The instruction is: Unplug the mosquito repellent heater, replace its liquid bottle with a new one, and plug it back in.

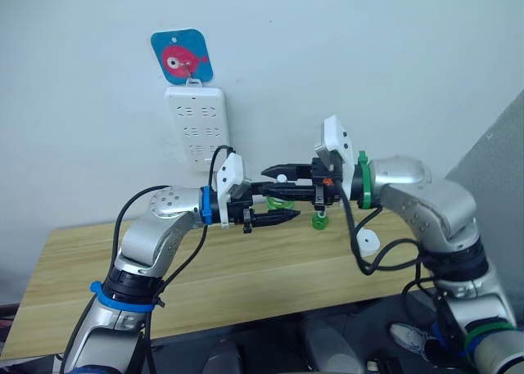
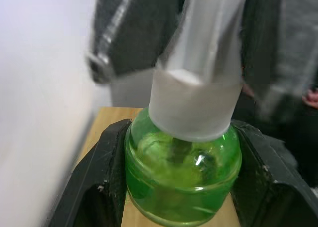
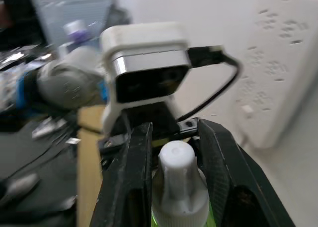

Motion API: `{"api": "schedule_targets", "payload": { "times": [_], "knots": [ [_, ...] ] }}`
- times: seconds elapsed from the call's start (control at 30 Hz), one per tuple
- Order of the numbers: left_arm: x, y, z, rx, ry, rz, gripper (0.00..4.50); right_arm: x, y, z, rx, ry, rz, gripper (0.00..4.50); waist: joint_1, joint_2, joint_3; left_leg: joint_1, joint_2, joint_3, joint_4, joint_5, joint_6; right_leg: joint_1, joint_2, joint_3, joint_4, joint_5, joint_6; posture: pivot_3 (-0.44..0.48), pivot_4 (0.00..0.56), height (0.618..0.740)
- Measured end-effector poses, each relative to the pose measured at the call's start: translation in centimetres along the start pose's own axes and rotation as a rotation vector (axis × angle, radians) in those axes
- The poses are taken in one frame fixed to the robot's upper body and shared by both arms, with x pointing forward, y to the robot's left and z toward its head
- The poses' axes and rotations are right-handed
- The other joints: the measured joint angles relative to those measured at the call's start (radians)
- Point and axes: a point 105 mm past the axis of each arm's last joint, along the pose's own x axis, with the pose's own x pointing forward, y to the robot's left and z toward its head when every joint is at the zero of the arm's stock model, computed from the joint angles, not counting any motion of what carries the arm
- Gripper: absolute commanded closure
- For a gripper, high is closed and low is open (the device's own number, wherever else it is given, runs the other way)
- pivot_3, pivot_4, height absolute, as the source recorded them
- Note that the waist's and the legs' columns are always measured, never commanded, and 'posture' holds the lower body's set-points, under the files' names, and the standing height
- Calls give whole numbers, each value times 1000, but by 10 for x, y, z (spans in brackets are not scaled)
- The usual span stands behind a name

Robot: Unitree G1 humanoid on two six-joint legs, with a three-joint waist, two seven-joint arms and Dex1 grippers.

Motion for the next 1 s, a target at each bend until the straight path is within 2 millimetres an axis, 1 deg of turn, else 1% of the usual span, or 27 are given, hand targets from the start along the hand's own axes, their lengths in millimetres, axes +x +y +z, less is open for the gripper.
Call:
{"api": "schedule_targets", "payload": {
  "times": [0.07, 0.13, 0.2, 0.23, 0.3, 0.4, 0.5, 0.53, 0.6, 0.67, 0.73, 0.87, 1.0],
  "knots": [
    [1, -3, 0, -4, 2, -14, 2137, -1, 0, 2, 1, 33, 71, 3488, 0, 0, 0, 0, 0, 0, 0, 0, 0, 0, 0, 0, 0, 0, 0, -161, 93, 736],
    [2, -4, 1, -3, 1, -18, 2137, -2, 0, 2, 5, 32, 95, 3488, 2, 0, 0, 0, 0, 0, 0, 0, 0, 0, 0, 0, 0, 0, 0, -163, 93, 736],
    [2, -3, 0, -7, 2, -5, 2137, -2, -2, 1, 9, 22, 93, 2748, 3, 0, 0, -1, 0, 0, 0, 0, 0, 0, 0, 0, 0, 0, 0, -166, 93, 736],
    [0, -1, -1, -9, 2, 17, 2137, -2, -3, 1, 12, 16, 88, 2532, 3, 0, 0, -1, 0, 0, 0, 0, 0, 0, 0, 0, 0, 0, 0, -170, 92, 736],
    [-3, 4, -2, -12, -3, 75, 2137, -5, -6, -1, 20, -2, 43, 1815, 4, 0, 0, -1, 0, -1, 0, 0, 0, 0, -1, 0, 0, 0, 0, -173, 92, 736],
    [-5, 11, -6, -5, -8, 150, 2137, -17, -13, 2, 27, -52, -77, 1760, 6, 0, 0, -1, 0, 0, 0, 0, 0, 0, -1, 0, 0, 0, 0, -175, 95, 736],
    [-2, 14, -8, -1, -39, 211, 2137, -25, -11, 10, -6, -102, -200, 1760, 6, 0, 0, -1, 0, -1, 0, 0, 0, 0, -1, 0, 0, 0, 0, -169, 94, 736],
    [-2, 14, -9, -3, -42, 224, 2137, -27, -11, 10, -10, -114, -233, 1760, 6, 0, 0, -1, 0, 0, 0, 0, 0, 0, -1, 0, 0, 0, 0, -168, 90, 736],
    [-1, 15, -14, -19, -57, 264, 2137, -29, -9, 7, 6, -161, -357, 1760, 6, 0, 0, -1, 0, 0, 0, 0, 0, 0, 0, 0, 0, 0, 0, -172, 89, 736],
    [1, 15, -18, -31, -66, 290, 2137, -24, -4, 1, 19, -179, -438, 1760, 6, 0, 0, -1, 0, 0, 0, 0, 0, -1, 0, 1, 1, 0, 0, -172, 89, 736],
    [3, 17, -18, -31, -71, 310, 2137, -16, 1, -2, -19, -156, -494, 1760, 6, 0, -1, -1, 0, 0, 0, 0, 0, -1, 0, 1, 1, 0, 0, -190, 95, 736],
    [2, 20, -18, -23, -75, 333, 2137, -2, 5, -12, -52, -117, -532, 1760, 3, 0, -1, 0, 0, 0, 0, 0, 0, 0, 0, 1, 1, -1, 1, -195, 89, 736],
    [2, 23, -18, -21, -74, 338, 2137, 7, 2, -20, -68, -97, -563, 1760, 3, 0, -1, -1, 0, 0, 0, 0, 0, 0, 0, 1, 0, -1, 0, -192, 87, 736]
  ]
}}
